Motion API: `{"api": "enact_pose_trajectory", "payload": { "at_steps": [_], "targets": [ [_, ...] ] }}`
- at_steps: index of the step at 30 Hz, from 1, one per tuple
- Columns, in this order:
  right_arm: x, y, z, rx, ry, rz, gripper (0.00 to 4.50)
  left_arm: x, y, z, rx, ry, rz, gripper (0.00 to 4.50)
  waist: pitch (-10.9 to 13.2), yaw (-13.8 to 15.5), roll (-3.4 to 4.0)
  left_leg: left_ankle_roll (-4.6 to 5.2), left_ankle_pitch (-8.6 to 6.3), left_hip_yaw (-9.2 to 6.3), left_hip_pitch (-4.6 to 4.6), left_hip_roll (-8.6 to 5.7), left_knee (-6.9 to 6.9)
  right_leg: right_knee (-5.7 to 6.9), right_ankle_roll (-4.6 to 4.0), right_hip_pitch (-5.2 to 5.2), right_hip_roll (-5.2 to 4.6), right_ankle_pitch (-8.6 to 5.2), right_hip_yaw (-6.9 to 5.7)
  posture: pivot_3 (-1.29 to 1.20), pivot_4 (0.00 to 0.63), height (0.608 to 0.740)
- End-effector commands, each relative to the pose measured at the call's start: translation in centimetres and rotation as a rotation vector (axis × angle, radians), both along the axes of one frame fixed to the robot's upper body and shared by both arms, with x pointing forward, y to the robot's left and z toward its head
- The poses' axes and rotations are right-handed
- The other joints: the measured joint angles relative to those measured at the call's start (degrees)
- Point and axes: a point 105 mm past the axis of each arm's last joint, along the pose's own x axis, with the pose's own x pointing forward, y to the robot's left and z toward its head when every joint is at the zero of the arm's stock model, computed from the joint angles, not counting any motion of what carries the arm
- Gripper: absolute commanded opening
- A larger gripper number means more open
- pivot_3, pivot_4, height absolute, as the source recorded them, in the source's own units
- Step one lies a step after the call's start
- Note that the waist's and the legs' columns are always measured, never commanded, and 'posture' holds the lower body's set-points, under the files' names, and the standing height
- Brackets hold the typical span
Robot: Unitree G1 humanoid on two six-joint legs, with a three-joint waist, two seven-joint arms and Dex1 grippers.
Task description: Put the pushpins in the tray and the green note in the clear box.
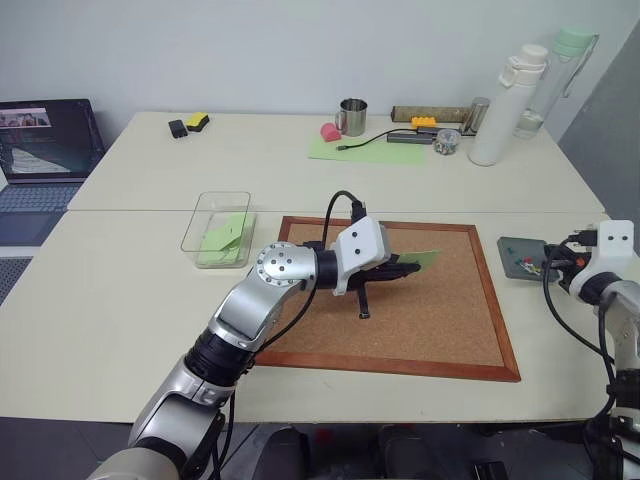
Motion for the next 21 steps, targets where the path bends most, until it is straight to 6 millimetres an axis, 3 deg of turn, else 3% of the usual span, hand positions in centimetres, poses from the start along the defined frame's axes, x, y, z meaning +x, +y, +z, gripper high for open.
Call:
{"api": "enact_pose_trajectory", "payload": {
  "at_steps": [1,3,6,17,21],
  "targets": [
    [0.68,-0.37,0.82,0.037,-0.032,0.013,0.00,-0.35,0.09,0.92,-0.020,-0.045,-0.014,0.04,0.00,0.12,0.00,0.00,0.00,0.00,-0.01,0.02,0.01,-0.01,0.00,0.00,-0.02,0.00,0.00,0.00,0.150,0.740],
    [0.93,-0.51,0.76,0.046,-0.030,0.014,0.00,-0.34,0.22,0.91,-0.014,-0.050,-0.010,0.04,0.01,0.15,0.01,0.00,0.00,0.01,-0.02,0.04,0.01,-0.01,0.00,0.00,-0.08,0.00,0.01,0.00,0.150,0.740],
    [1.26,-0.69,0.46,0.035,-0.019,0.020,0.55,-0.28,0.41,0.73,-0.010,-0.047,0.000,0.00,0.01,0.20,0.01,0.01,0.00,0.01,-0.02,0.04,0.05,-0.01,0.02,0.01,-0.10,0.01,0.01,0.00,0.150,0.740],
    [1.17,-0.86,0.75,0.020,-0.033,0.028,3.33,-0.01,0.68,0.90,-0.015,-0.049,0.018,0.00,0.01,0.20,0.02,0.00,0.00,-0.01,-0.03,0.06,0.04,0.00,0.02,0.01,-0.09,0.01,-0.01,0.00,0.150,0.740],
    [0.95,-1.06,0.58,0.009,-0.027,0.027,4.12,0.18,0.68,0.98,-0.014,-0.052,0.019,0.00,0.01,0.20,0.02,0.00,0.00,-0.01,-0.03,0.06,0.04,0.00,0.02,0.01,-0.09,0.01,-0.01,0.00,0.150,0.740]
  ]
}}
